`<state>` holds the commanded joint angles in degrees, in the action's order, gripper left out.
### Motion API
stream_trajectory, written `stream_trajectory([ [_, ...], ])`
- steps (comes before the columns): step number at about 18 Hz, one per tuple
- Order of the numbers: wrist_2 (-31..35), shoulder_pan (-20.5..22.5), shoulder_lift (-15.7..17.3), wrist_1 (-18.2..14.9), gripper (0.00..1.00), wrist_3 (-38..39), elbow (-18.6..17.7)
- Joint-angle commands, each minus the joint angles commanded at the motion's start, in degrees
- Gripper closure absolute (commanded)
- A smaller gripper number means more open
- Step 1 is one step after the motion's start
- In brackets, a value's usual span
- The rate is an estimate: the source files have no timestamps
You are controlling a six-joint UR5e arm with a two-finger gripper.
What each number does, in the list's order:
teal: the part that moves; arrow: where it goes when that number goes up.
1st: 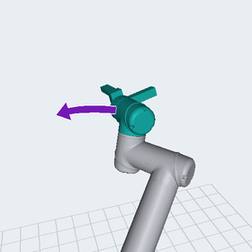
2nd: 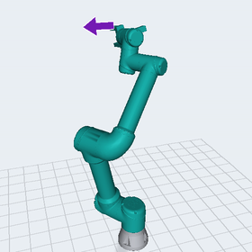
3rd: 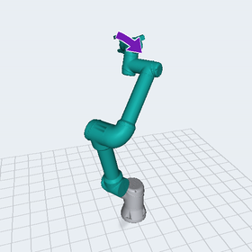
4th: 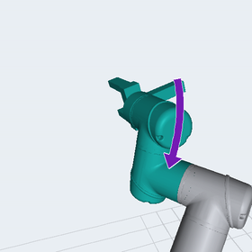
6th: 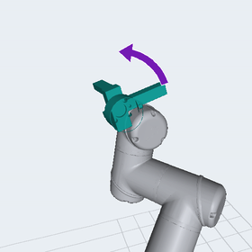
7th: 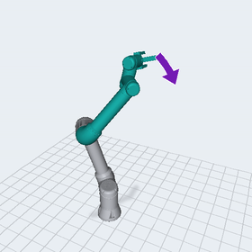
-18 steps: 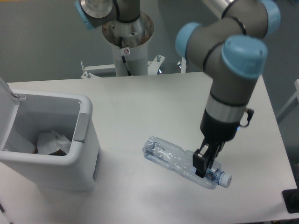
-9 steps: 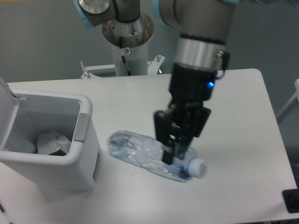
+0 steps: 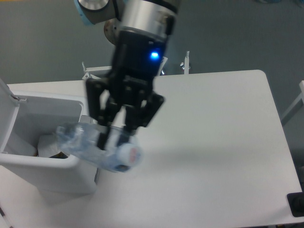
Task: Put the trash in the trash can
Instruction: 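Carry the bottle over the trash bin and lower it in, then open the gripper to release the bottle into the bin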
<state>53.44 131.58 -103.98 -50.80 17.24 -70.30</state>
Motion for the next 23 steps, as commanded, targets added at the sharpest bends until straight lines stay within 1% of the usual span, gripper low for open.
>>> stream_trajectory([
  [4, -0.88, -2.81, 2.63, 0.0, 0.72, -7.81, -6.94],
  [6, -0.88, -3.08, 3.52, 0.0, 0.72, -9.76, -9.41],
  [10, -0.71, -3.43, 2.82, 0.26, 0.72, -10.46, -10.21],
  [13, -0.71, -3.78, 2.55, 0.26, 0.72, -15.46, -11.7],
  [16, -0.53, -4.58, 2.38, 0.17, 0.68, -19.43, -12.41],
  [17, -0.44, -4.58, 2.38, 0.18, 0.66, -20.48, -12.49],
  [18, -0.44, -4.58, 2.46, 0.26, 0.6, -21.45, -12.84],
  [20, -0.36, -4.58, 2.47, 0.26, 0.55, -23.03, -13.28],
  [21, -0.27, -4.58, 2.47, 0.18, 0.5, -23.21, -13.37],
  [22, -0.09, -4.58, 2.38, 0.18, 0.41, -23.47, -13.46],
  [23, 0.26, -4.58, 2.38, 0.26, 0.37, -23.74, -13.55],
])
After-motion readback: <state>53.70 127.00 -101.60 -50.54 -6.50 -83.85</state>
